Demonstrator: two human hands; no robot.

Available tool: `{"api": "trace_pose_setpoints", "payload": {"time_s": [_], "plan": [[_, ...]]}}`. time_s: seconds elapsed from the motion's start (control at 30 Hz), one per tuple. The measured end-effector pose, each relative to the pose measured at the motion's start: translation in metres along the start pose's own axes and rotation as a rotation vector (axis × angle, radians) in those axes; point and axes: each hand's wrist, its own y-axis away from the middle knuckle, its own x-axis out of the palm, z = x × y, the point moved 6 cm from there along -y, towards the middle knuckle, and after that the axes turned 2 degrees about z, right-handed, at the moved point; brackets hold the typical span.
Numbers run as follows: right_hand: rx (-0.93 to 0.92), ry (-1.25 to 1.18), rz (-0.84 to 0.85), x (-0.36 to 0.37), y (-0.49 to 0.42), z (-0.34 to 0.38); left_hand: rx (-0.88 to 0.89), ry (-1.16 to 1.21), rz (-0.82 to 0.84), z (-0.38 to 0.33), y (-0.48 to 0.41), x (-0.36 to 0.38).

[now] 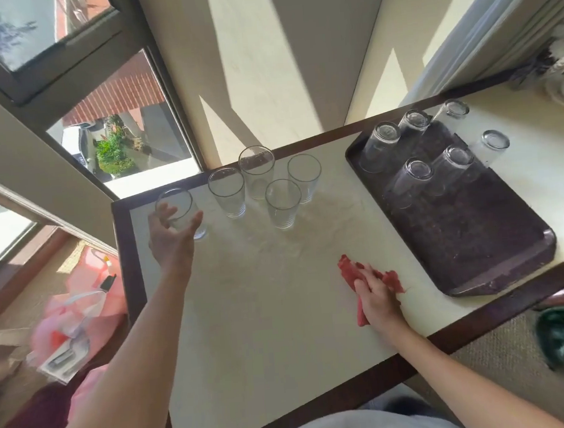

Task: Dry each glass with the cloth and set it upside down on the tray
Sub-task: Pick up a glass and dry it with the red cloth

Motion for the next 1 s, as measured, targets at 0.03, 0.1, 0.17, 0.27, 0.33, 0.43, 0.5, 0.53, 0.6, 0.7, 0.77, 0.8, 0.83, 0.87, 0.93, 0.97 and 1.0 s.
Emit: {"api": "trace_pose_setpoints", "payload": {"time_s": [0.03,0.1,0.17,0.27,0.33,0.43,0.5,0.53,0.6,0.7,0.77,0.8,0.83,0.87,0.93,0.97,1.0], "plan": [[0.009,-0.094,-0.010,-0.003,0.000,0.000,-0.030,0.025,-0.016,0.005,0.014,-0.006],[0.052,-0.292,0.002,-0.011,0.003,0.003,-0.089,0.096,-0.027,0.016,0.049,-0.013],[0.112,-0.480,0.036,-0.017,0.001,0.000,-0.139,0.164,-0.018,0.018,0.090,-0.015],[0.252,-0.895,0.179,-0.022,0.002,-0.005,-0.234,0.267,0.076,0.010,0.157,-0.003],[0.279,-0.960,0.285,-0.025,0.009,-0.001,-0.284,0.352,0.164,-0.004,0.196,0.013],[0.112,-0.917,0.486,-0.030,0.030,0.027,-0.270,0.432,0.264,-0.037,0.233,0.046],[-0.135,-0.736,0.551,-0.033,0.047,0.046,-0.250,0.476,0.337,-0.063,0.250,0.074],[-0.271,-0.618,0.551,-0.034,0.056,0.056,-0.248,0.510,0.358,-0.074,0.256,0.087],[-0.443,-0.511,0.522,-0.041,0.067,0.076,-0.252,0.545,0.349,-0.096,0.265,0.106],[-0.501,-0.512,0.500,-0.063,0.053,0.096,-0.216,0.492,0.320,-0.123,0.277,0.126],[-0.428,-0.615,0.494,-0.077,0.032,0.102,-0.182,0.473,0.322,-0.131,0.282,0.139],[-0.411,-0.653,0.488,-0.084,0.026,0.105,-0.180,0.449,0.325,-0.132,0.282,0.143],[-0.443,-0.640,0.472,-0.091,0.028,0.109,-0.187,0.434,0.327,-0.132,0.282,0.147],[-0.515,-0.591,0.437,-0.096,0.034,0.112,-0.195,0.435,0.324,-0.130,0.281,0.149],[-0.712,-0.345,0.298,-0.104,0.056,0.115,-0.206,0.488,0.308,-0.133,0.280,0.150],[-0.824,-0.182,0.195,-0.107,0.066,0.116,-0.201,0.516,0.288,-0.137,0.281,0.151],[-0.922,-0.058,0.106,-0.110,0.071,0.113,-0.193,0.553,0.266,-0.139,0.282,0.151]]}}
